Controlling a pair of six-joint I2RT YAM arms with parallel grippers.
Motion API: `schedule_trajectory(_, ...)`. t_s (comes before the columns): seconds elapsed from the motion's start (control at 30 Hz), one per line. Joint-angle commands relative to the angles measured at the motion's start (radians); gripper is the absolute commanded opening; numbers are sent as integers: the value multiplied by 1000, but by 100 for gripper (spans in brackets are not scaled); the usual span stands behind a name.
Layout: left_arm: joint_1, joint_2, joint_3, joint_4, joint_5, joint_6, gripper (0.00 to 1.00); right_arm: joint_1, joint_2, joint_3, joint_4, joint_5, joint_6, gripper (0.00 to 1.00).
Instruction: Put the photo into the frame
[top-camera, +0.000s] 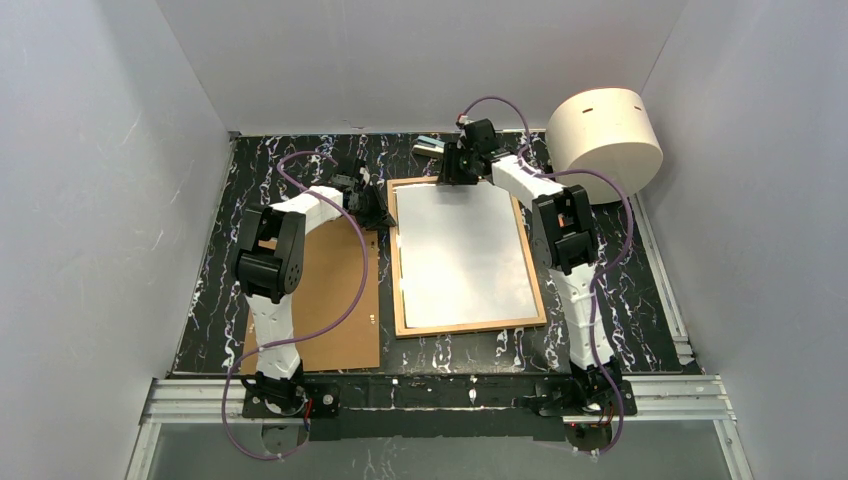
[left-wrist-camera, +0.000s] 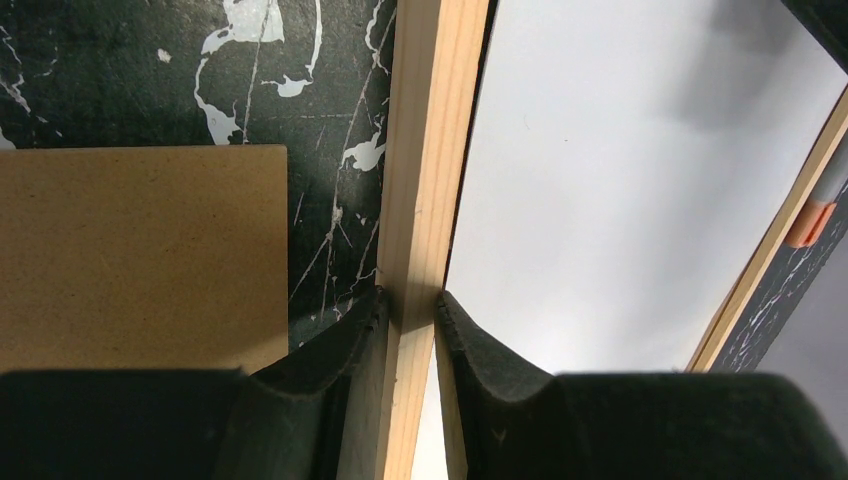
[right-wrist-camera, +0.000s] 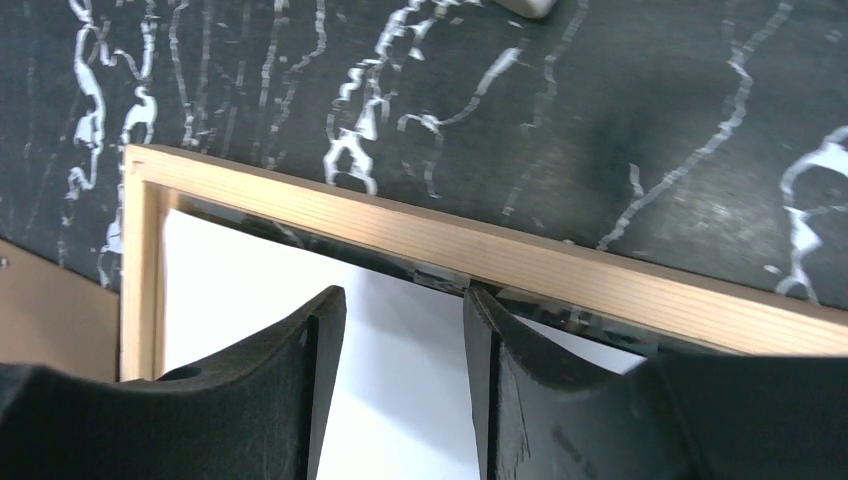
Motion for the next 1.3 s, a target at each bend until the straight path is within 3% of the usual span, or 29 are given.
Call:
schedule_trajectory(0.0,6,21,9,-50,-92,34,22,-37,-71,-58,-20,83,-25,56)
schedule_trajectory(0.97,6,17,32,-98,-140,75,22,-94,-124,-120,-63,366,-68,58)
schedule_trajectory(1.27,8,4,191,-167,-79,139,36,-96,-239,-123,-78,300,-59,64)
